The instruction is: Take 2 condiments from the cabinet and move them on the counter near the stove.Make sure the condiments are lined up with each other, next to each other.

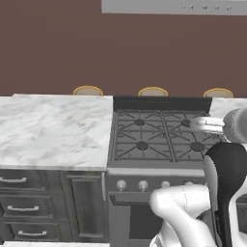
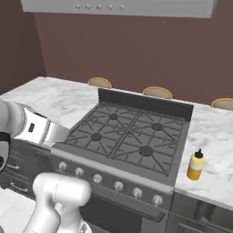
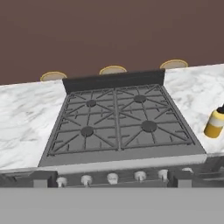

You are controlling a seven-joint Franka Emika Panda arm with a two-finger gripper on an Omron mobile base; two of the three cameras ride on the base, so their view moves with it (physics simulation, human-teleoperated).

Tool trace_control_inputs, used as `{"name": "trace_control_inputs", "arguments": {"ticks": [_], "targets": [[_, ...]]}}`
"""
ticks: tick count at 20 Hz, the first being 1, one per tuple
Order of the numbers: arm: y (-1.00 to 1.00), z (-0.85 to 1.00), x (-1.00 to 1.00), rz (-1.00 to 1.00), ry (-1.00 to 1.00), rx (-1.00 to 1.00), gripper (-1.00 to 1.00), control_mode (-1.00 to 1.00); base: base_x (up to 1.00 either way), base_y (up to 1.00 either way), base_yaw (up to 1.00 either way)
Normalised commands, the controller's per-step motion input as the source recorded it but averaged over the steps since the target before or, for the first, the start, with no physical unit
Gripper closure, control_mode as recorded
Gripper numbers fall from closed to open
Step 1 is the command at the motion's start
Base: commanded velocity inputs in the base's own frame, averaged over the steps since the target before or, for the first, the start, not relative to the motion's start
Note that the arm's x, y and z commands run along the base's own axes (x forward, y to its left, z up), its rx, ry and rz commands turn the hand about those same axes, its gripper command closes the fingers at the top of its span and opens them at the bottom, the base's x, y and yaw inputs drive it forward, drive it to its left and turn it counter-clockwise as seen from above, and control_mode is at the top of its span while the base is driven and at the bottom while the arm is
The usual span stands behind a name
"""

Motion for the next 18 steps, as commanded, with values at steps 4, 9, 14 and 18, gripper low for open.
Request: {"name": "trace_control_inputs", "arguments": {"ticks": [4,9,14,18], "targets": [[0.0,0.0,0.0,0.0,0.0,0.0,-1.0,1.0,-0.63,1.0,0.64],[0.0,0.0,0.0,0.0,0.0,0.0,-1.0,1.0,-0.66,1.0,0.73],[0.0,0.0,0.0,0.0,0.0,0.0,-1.0,1.0,-0.19,0.78,0.83],[0.0,0.0,0.0,0.0,0.0,0.0,-1.0,1.0,0.35,0.24,0.91]]}}
